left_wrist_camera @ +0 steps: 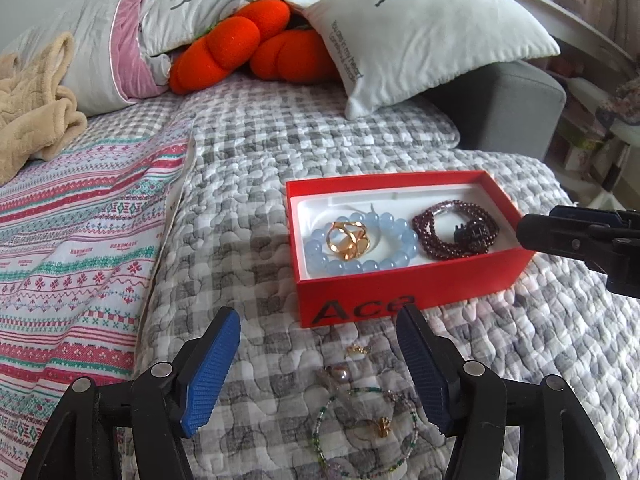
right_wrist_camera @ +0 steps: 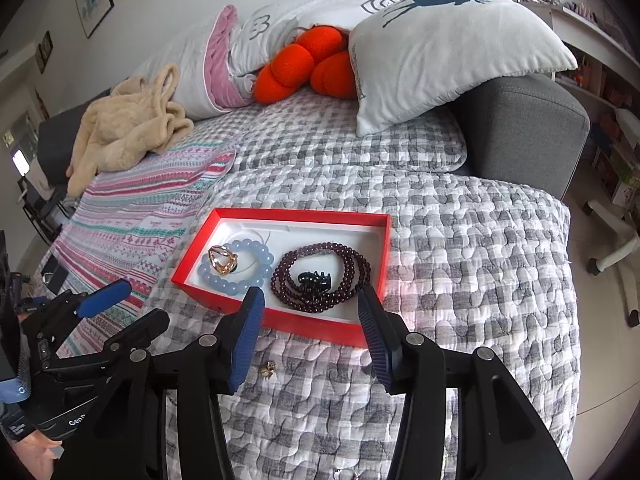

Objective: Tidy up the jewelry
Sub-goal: 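Open both tools to release the ring and clip, then withdraw, then move the left tool to the green beaded bracelet and grasp it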

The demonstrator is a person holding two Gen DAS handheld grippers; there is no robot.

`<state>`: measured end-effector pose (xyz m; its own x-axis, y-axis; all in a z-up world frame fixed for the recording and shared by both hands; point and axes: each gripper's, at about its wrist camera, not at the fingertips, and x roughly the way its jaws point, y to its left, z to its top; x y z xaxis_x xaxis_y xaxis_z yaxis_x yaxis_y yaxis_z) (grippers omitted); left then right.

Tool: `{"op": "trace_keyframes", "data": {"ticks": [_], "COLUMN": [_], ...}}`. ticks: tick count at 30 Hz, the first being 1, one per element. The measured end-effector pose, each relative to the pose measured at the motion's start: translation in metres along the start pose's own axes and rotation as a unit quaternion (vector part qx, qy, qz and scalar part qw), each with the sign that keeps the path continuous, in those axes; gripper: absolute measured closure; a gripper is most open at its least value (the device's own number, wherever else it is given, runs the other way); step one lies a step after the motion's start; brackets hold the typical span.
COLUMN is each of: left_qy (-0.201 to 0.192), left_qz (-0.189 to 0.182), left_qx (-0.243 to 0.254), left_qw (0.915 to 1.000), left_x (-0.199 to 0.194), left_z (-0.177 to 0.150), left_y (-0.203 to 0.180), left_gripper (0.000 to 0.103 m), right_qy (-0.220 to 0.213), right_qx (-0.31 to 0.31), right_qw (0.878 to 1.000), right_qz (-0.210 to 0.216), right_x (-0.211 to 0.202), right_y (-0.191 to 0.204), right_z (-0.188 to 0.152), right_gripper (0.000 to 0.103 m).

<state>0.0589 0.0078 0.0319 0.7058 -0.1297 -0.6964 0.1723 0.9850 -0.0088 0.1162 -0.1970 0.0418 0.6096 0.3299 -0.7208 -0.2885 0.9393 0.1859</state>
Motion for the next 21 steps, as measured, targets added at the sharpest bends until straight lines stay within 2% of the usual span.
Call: {"op": "trace_keyframes", "data": {"ticks": [2,9,21], "left_qy": [0.001,0.013,0.046], "left_qz": [-0.001,-0.015,-0.003], "left_qx": [0.002,-0.010,0.004], "left_qw": [1.0000,0.9997,0.9989], "left_x": [-0.003,-0.009,-0.005], "left_z": [-0.003,-0.015,-0.043], "left_y": [0.000,0.011,0.030], "left_gripper": [0.027,0.015,0.013], "right_qy": [0.004,0.027,0.059], "right_qx": [-0.006,-0.021,-0.029], "right_qw": [1.000,0.999,0.997], "right_qz": [-0.002,-0.023,-0.049], "right_x": [-0.005,-0.011,-0.018], "right_y": [0.001,0.001,-0.009], "right_z": [-0.005,-0.024,-0.054], "right_gripper": [0.045,0.044,0.041]}}
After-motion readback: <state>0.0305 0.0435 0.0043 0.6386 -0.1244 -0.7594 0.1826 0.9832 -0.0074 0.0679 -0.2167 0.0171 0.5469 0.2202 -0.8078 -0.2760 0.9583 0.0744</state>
